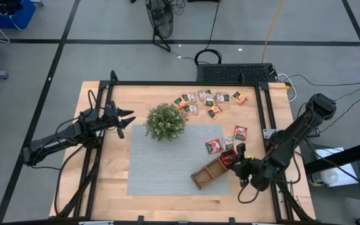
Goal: Pick & Place Tea
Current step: Put the strawberry tea sachet into the brown organizer
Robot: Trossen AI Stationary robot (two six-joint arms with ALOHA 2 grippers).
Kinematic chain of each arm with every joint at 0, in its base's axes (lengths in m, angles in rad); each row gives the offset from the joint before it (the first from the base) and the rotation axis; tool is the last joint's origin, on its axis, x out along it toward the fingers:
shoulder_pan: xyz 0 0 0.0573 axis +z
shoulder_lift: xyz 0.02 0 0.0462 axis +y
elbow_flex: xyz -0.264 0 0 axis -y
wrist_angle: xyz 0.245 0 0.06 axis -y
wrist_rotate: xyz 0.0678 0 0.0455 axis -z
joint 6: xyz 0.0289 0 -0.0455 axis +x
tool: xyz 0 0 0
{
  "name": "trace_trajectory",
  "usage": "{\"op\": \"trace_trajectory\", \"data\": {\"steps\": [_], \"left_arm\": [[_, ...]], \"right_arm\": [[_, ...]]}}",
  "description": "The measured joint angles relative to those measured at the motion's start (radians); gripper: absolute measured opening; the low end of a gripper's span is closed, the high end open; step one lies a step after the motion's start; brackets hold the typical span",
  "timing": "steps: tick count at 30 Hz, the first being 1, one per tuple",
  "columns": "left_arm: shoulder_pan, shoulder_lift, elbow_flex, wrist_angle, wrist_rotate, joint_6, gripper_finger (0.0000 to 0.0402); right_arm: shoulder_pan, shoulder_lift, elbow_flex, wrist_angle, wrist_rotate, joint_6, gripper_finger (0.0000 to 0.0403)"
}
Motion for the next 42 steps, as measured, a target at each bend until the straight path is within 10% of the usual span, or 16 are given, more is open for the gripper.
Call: {"op": "trace_trajectory", "data": {"steps": [14,42], "left_arm": [[0.000,0.000,0.000,0.000,0.000,0.000,0.0147],[0.000,0.000,0.000,0.000,0.000,0.000,0.0147]], "right_arm": [[-0.121,-0.058,0.046,-0.157,-0.465,0.011,0.0001],[-0.299,0.115,0.045,-0.245,-0.581,-0.050,0.0000]]}}
